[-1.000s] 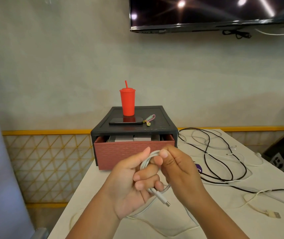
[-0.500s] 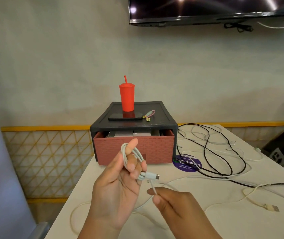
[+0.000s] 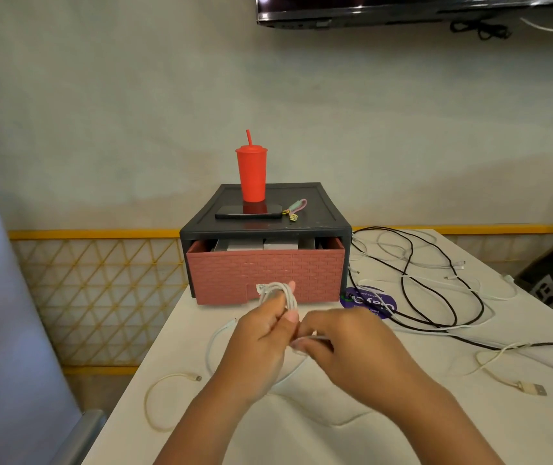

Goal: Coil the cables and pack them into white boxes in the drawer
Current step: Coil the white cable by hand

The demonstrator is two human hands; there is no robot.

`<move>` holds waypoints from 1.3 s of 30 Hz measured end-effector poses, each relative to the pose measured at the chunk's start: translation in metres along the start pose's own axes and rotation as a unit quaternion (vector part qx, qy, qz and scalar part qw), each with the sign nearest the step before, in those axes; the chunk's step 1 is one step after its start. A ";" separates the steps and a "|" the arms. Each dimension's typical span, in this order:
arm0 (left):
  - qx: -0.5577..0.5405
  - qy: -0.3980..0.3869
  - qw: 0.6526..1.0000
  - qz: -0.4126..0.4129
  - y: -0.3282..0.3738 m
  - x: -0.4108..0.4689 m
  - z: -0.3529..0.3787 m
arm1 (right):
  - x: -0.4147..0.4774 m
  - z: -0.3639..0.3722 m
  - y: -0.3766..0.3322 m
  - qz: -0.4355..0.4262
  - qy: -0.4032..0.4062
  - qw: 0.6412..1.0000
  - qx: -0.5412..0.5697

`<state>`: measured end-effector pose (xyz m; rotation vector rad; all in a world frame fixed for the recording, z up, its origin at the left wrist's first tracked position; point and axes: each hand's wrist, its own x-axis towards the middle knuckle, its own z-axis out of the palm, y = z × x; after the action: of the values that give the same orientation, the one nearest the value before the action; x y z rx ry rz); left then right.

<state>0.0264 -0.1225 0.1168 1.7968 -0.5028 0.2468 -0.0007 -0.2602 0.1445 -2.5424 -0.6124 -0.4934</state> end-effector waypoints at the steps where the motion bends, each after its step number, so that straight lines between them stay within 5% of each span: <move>1: -0.012 -0.019 1.000 -0.009 -0.001 -0.001 0.000 | 0.005 -0.004 0.002 0.006 0.003 1.000 0.020; 7: -0.077 -0.087 0.992 -0.054 0.011 -0.002 -0.011 | 0.024 -0.016 0.017 0.017 0.067 0.988 0.137; 16: -0.335 -0.020 0.938 -0.089 0.020 0.002 -0.015 | 0.031 -0.002 0.030 0.002 0.119 0.960 0.252; 28: -0.487 0.079 0.853 -0.172 -0.013 0.000 -0.017 | -0.001 0.081 0.080 0.099 0.225 0.950 0.191; 39: -0.582 0.121 0.772 -0.226 -0.079 -0.012 -0.001 | -0.005 0.124 0.108 0.128 0.234 0.953 0.142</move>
<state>0.0518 -0.1021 0.0441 0.5854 0.0347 -0.1699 0.0776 -0.2824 0.0010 -2.0848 -0.1604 -0.8144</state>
